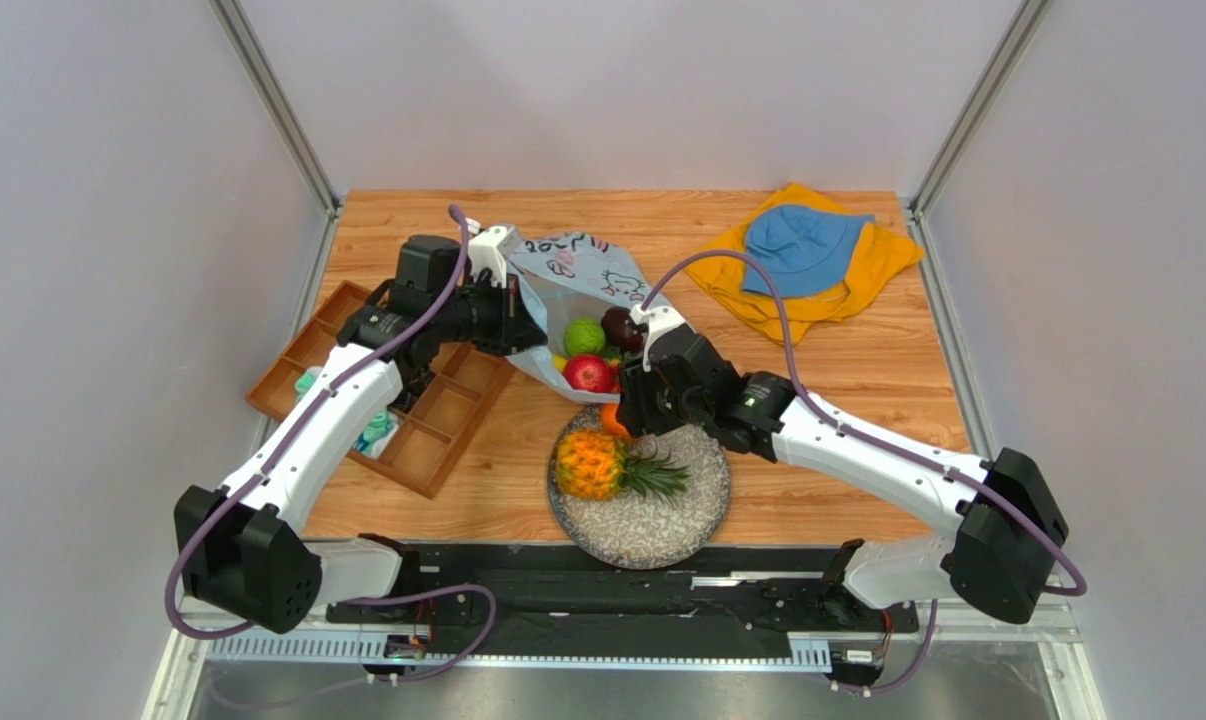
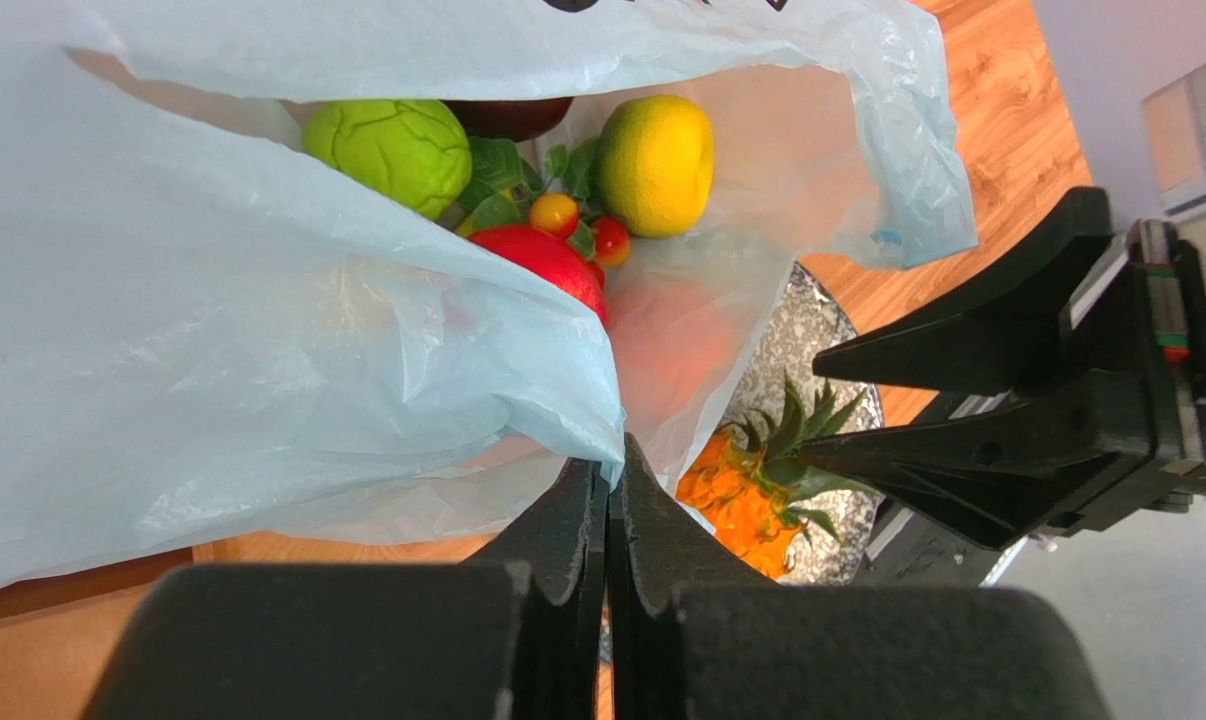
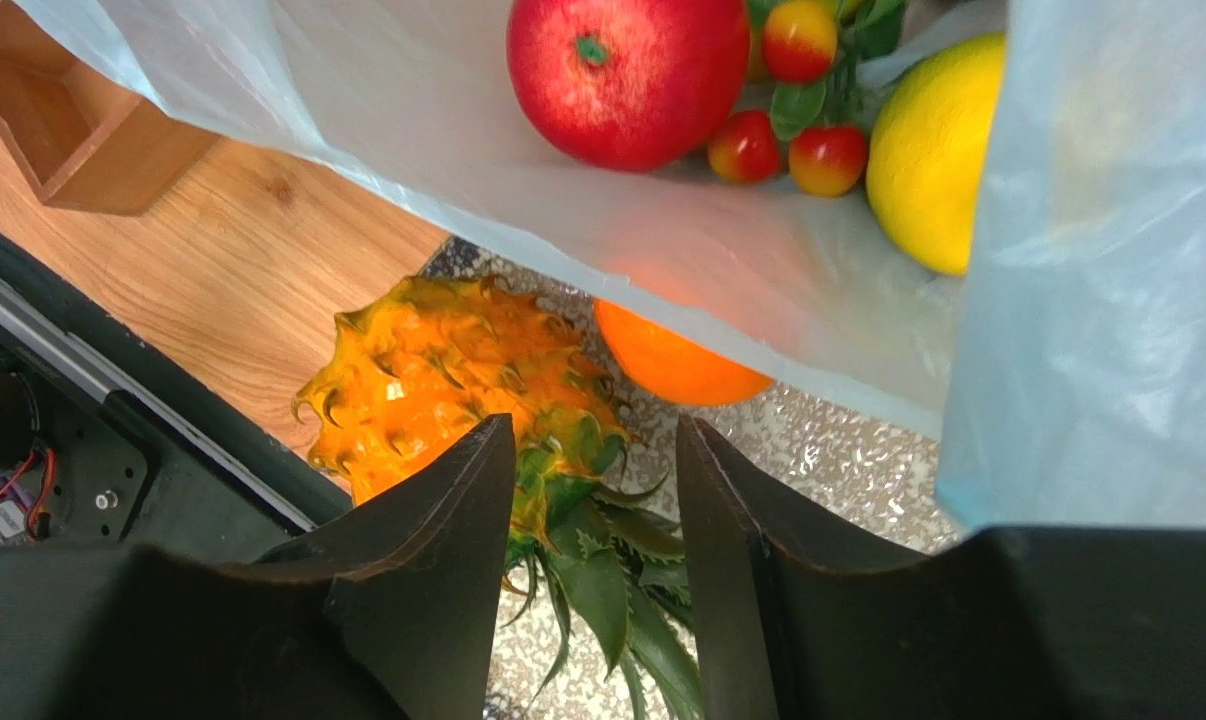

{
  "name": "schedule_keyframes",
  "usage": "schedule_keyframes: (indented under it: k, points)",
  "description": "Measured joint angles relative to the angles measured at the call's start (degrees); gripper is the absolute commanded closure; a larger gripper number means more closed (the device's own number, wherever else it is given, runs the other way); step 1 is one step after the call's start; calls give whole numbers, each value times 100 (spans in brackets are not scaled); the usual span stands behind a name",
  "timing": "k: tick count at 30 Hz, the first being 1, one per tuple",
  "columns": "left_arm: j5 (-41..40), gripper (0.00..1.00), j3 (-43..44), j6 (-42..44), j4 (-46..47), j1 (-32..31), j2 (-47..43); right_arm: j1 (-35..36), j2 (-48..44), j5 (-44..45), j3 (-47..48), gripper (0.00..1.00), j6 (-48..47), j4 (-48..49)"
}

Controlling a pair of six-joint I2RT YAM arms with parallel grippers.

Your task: Place the fruits into the plastic bag

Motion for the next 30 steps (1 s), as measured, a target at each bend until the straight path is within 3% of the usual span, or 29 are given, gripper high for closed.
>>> schedule_keyframes:
  k: [6, 17, 30]
  points:
    - [0, 100, 0, -2, 2, 0, 0, 83, 101, 17, -68, 54, 164, 55]
    - [0, 100, 0, -2, 0, 0, 0, 116, 914, 546, -31, 39, 503, -37]
    - [-2, 100, 9, -2, 2, 0, 0, 116, 1624, 1005, 476, 34, 737, -26]
